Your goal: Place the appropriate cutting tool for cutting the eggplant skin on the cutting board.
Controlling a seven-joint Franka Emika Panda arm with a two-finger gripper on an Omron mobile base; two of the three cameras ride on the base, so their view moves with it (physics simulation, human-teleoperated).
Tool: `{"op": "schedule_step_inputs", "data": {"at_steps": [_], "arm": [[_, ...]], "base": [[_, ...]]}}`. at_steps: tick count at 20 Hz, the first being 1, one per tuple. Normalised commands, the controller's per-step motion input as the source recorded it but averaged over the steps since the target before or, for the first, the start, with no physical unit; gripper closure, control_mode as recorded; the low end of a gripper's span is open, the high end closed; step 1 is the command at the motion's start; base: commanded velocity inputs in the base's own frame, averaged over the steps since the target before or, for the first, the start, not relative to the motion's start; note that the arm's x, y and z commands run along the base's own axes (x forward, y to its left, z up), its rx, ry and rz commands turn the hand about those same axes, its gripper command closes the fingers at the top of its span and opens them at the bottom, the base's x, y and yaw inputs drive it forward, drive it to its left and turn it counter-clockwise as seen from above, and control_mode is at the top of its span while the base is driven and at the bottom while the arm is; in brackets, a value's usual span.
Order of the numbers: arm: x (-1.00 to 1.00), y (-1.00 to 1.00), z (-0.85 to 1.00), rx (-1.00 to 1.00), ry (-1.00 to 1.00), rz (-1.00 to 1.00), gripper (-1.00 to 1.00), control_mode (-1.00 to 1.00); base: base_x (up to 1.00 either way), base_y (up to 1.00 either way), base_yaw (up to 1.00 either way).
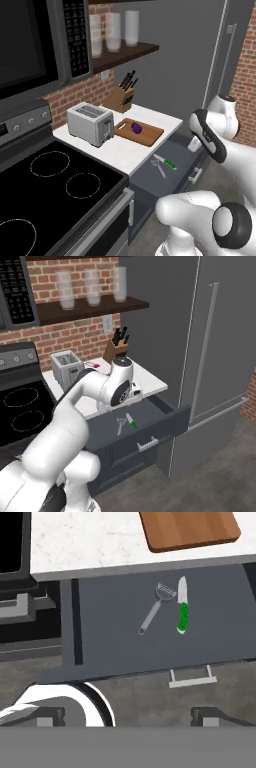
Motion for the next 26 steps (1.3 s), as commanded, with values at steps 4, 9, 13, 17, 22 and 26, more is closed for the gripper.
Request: {"op": "schedule_step_inputs", "data": {"at_steps": [4,9,13,17,22,26], "arm": [[1.00,0.04,-0.63,0.04,0.29,0.16,-1.00,-1.00],[0.99,0.46,-0.62,0.02,0.29,0.02,-1.00,-1.00],[0.28,0.20,-0.62,-0.02,0.21,0.06,-1.00,-1.00],[0.02,0.30,-0.63,-0.03,0.14,0.05,-1.00,-1.00],[0.12,0.62,-0.51,-0.06,0.06,-0.05,-1.00,-1.00],[-0.08,0.16,-0.25,-0.01,-0.06,-0.06,-1.00,-1.00]], "base": [[0.00,0.00,0.00],[0.00,0.00,0.00],[0.00,0.00,0.00],[0.00,0.00,0.00],[0.00,0.00,0.00],[0.00,0.00,0.00]]}}
